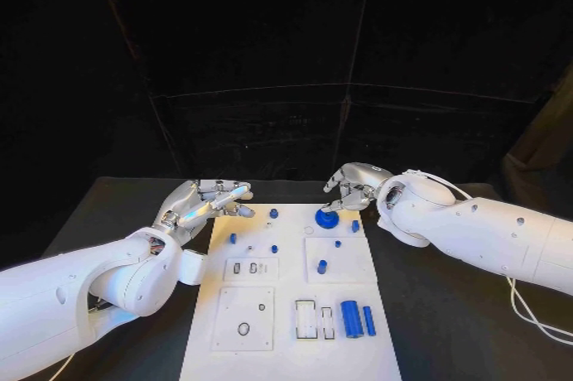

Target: Assemble the parts on the task board

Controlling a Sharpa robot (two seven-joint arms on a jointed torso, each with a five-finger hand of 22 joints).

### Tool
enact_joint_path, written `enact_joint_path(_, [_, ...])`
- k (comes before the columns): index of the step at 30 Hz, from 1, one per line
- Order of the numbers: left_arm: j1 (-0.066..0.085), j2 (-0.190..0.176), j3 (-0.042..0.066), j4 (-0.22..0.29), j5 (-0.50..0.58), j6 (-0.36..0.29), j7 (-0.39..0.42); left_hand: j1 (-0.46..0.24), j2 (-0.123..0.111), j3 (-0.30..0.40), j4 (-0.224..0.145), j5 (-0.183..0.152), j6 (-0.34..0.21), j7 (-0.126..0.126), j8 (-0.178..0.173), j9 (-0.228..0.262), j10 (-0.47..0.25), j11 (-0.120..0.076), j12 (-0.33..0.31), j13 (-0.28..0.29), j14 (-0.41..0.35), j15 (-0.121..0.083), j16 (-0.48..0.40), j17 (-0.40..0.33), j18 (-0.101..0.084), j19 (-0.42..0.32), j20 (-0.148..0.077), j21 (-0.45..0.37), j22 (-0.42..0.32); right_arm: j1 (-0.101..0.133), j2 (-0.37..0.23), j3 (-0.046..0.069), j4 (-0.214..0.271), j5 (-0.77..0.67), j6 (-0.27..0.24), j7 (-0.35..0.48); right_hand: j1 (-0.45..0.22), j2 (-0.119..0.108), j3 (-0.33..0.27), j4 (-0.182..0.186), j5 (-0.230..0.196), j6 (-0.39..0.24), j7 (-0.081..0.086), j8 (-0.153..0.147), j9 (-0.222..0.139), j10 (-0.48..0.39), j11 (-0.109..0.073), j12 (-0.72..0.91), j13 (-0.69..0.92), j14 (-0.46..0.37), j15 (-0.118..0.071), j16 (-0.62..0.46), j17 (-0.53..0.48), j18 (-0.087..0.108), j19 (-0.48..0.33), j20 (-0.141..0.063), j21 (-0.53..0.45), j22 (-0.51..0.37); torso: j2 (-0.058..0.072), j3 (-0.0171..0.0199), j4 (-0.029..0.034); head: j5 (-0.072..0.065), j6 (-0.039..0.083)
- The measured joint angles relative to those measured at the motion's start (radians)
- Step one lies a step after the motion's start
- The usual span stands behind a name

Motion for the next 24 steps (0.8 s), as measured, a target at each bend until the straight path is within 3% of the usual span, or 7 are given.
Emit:
enact_joint_path(8, [0.000, 0.007, -0.001, -0.007, 0.000, 0.005, -0.002, 0.000, 0.000, 0.003, -0.003, 0.000, 0.000, 0.000, -0.004, 0.000, 0.000, 0.000, 0.000, 0.000, 0.000, 0.000, 0.000, 0.002, 0.000, 0.000, 0.000, 0.000, 0.000, 0.000, 0.016, 0.000, -0.020, 0.007, 0.084, -0.037, 0.032, 0.000, -0.035, 0.024, 0.012, -0.018, 0.003, 0.010, 0.000, -0.008, 0.001, 0.066, 0.087, 0.000, 0.000, 0.020, 0.042, 0.000, 0.003, 0.003, 0.000, 0.007, 0.001, -0.0002, 0.0016, -0.002, -0.005])
enact_joint_path(21, [0.000, 0.008, -0.001, -0.013, 0.000, 0.010, -0.004, 0.004, 0.004, 0.003, -0.003, 0.000, 0.000, 0.000, -0.004, 0.000, 0.000, 0.000, 0.000, 0.000, 0.000, 0.000, 0.000, 0.003, 0.000, 0.000, 0.000, 0.000, -0.001, 0.000, 0.050, 0.000, -0.056, -0.028, 0.143, -0.070, 0.065, 0.015, -0.050, 0.033, 0.017, -0.025, 0.004, 0.022, 0.000, -0.002, 0.006, 0.127, 0.160, -0.004, 0.004, 0.049, 0.075, 0.000, 0.016, 0.009, 0.015, 0.033, 0.001, -0.0012, 0.0025, 0.000, -0.014])
enact_joint_path(24, [0.000, 0.009, -0.001, -0.015, 0.000, 0.010, -0.005, 0.004, 0.004, 0.003, -0.003, 0.000, 0.000, 0.000, -0.004, 0.000, 0.000, 0.000, 0.000, 0.000, 0.000, 0.000, 0.000, 0.003, 0.000, 0.000, 0.000, 0.000, -0.001, 0.000, 0.056, 0.000, -0.058, -0.040, 0.152, -0.073, 0.077, 0.018, -0.052, 0.032, 0.017, -0.025, 0.004, 0.028, 0.002, -0.002, 0.006, 0.146, 0.180, -0.004, 0.004, 0.055, 0.075, -0.016, 0.016, 0.009, 0.015, 0.036, 0.000, -0.0012, 0.0014, 0.001, -0.014])
